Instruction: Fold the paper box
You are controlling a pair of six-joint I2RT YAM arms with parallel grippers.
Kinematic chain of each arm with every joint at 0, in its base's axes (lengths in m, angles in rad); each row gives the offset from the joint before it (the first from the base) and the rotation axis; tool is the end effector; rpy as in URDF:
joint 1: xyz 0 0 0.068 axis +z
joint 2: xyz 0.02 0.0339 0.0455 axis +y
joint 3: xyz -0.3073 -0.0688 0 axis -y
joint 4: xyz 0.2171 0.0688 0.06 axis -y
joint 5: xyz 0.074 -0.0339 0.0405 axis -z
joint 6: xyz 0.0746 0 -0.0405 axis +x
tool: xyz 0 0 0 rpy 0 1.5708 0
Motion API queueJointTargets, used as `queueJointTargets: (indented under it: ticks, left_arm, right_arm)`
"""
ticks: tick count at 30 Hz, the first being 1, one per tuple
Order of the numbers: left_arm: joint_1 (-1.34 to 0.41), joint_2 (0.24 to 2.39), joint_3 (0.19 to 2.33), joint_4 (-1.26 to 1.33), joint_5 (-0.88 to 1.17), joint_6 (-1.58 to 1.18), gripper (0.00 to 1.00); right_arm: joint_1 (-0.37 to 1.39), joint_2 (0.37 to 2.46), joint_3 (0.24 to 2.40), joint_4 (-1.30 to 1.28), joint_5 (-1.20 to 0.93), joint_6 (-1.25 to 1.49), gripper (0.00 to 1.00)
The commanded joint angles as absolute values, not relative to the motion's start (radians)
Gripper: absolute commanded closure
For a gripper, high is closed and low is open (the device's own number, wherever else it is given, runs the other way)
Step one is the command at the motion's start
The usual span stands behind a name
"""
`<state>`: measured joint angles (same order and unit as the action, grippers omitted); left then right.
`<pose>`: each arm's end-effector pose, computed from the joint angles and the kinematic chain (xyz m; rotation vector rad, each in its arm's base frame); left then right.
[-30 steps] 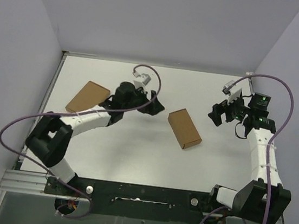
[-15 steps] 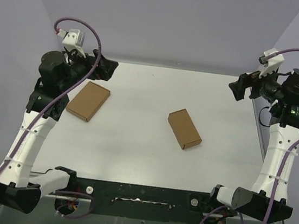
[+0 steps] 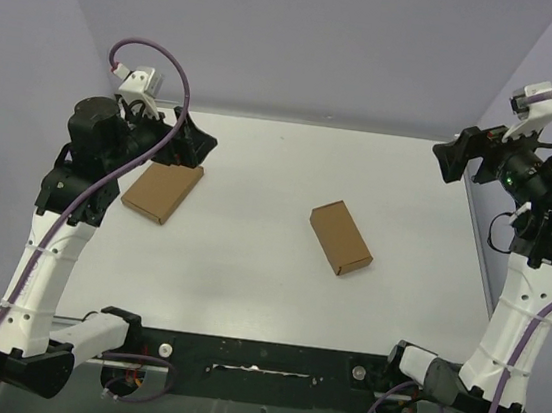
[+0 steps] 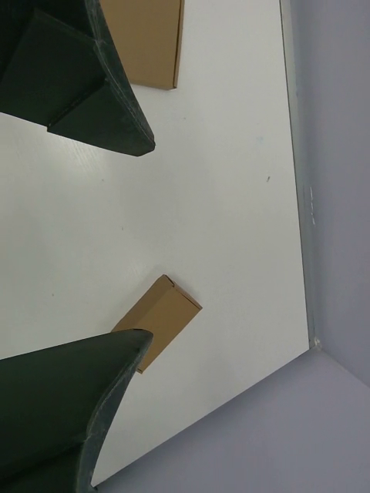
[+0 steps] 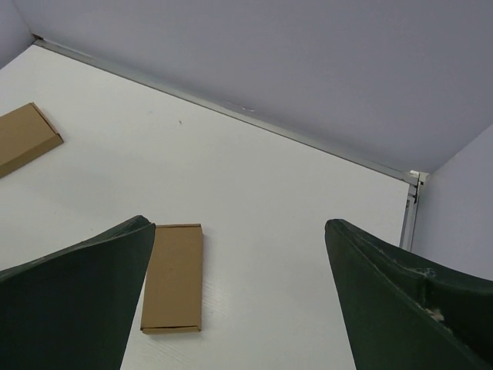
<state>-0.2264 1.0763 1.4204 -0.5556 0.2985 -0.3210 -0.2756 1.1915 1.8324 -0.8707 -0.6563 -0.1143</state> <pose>0.1903 -0.0664 0.4832 0.1339 1.8159 -0.6565 0.1798 -0.0035 0.5465 -0.3208 1.7328 0.3069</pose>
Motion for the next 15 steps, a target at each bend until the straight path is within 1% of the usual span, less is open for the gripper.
queueJointTargets:
  ticks: [1,15]
  left_arm:
    - [-0.224,1.061,1.471,-0.564,0.316,-0.310,0.02]
    - [-0.192,1.070,1.463,-0.548,0.372,-0.329,0.02]
  right_arm:
    - [-0.290,1.160,1.835,-0.873,-0.627,-0.064,0.02]
    - [-0.332,1.124,1.747,-0.818,-0.705,-0.062,0.02]
